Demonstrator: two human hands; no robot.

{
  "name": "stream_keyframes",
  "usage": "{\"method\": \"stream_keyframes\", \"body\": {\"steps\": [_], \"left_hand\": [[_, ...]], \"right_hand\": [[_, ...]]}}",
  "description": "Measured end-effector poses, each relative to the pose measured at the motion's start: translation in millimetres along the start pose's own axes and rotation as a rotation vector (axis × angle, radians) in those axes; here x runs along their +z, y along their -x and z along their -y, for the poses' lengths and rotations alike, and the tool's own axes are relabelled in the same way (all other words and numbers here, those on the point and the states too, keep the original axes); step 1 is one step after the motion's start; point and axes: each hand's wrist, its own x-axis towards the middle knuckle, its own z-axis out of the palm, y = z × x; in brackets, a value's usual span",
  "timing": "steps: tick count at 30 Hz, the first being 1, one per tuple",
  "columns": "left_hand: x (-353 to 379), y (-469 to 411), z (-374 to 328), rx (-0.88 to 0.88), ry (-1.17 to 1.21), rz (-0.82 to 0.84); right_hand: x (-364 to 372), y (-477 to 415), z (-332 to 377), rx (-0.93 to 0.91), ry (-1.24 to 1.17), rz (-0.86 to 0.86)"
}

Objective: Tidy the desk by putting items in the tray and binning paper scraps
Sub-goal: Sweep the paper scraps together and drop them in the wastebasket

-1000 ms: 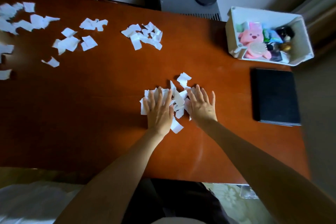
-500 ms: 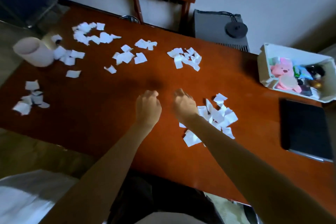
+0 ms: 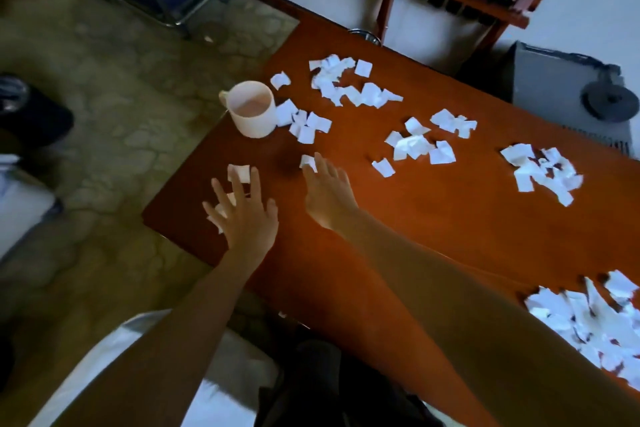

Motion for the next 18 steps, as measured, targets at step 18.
{"method": "stream_keyframes", "body": {"steps": [18], "left_hand": [[28.8, -83.6, 1.1, 0.414, 0.09, 0.014]], "right_hand": [[-0.9, -136.5, -16.4, -0.045, 0.144, 0.004]]}}
